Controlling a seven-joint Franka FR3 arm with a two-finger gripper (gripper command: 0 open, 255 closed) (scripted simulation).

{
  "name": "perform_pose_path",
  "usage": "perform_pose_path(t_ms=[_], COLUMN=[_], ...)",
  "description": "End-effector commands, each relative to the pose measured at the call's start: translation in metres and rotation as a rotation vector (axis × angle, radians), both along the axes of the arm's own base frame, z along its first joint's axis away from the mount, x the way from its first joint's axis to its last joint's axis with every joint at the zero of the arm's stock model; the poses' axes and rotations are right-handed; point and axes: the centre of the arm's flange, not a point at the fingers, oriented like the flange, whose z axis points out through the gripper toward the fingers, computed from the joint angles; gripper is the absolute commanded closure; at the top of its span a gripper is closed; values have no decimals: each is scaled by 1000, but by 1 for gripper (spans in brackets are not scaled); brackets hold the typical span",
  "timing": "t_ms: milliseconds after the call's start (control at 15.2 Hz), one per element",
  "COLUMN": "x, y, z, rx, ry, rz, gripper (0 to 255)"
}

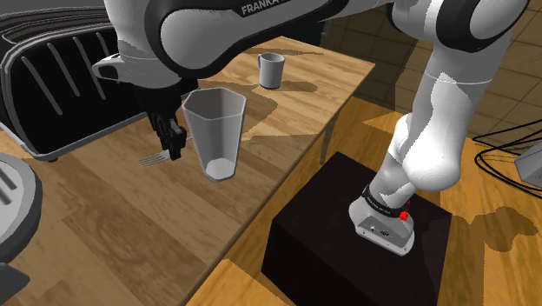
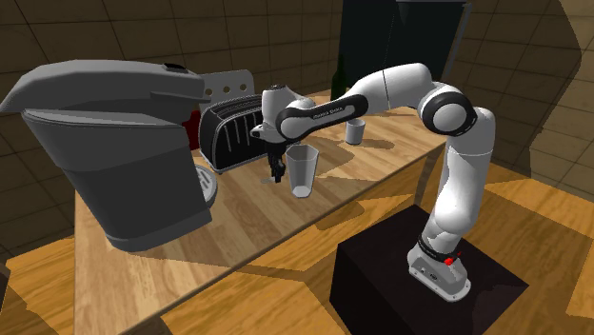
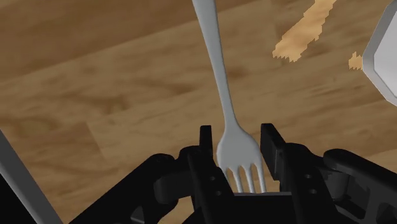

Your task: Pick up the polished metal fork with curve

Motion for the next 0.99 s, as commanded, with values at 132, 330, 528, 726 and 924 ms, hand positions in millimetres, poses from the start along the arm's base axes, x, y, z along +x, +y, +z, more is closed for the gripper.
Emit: perform_pose_path(t_ms=[132,330,528,726,924], x=[-1,-1,-1,-1,-1], y=[1,0,0,0,0], z=[-2,8,24,40,56], rx=[-3,-3,-3,-3,-3], ry=[5,5,5,5,5], rz=[2,2,2,2,2], gripper=[255,255,255,255,255])
